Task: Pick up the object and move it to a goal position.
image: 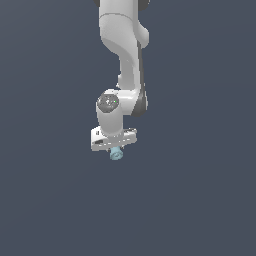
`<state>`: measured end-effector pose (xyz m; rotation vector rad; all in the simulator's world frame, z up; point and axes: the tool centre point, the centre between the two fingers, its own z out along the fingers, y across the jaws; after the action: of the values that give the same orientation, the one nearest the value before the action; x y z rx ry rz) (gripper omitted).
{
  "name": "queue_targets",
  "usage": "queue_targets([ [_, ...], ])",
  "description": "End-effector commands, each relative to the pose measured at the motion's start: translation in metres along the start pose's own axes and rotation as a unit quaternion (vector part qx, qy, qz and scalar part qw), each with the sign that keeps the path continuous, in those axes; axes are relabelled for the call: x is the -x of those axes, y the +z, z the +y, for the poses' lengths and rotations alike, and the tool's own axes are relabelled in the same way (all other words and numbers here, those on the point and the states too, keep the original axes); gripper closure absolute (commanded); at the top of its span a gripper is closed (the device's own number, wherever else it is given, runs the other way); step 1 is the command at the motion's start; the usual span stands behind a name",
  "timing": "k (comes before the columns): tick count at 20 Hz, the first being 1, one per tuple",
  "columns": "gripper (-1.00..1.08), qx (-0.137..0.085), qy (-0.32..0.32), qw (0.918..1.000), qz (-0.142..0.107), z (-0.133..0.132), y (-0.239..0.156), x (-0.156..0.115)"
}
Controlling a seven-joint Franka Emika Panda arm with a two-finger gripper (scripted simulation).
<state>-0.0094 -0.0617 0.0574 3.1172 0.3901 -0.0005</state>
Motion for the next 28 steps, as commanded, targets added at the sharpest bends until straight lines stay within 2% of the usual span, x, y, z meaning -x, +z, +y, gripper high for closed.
queue_targets([
  [1, 1.08, 0.000, -0.001, 1.0000, 0.001, -0.010, -0.006, -0.001],
  [8, 1.08, 0.000, -0.001, 1.0000, 0.000, -0.062, -0.038, -0.005],
  [24, 1.08, 0.001, -0.001, 1.0000, 0.000, -0.238, -0.150, -0.021],
  [28, 1.08, 0.001, -0.001, 1.0000, 0.000, -0.274, -0.173, -0.026],
])
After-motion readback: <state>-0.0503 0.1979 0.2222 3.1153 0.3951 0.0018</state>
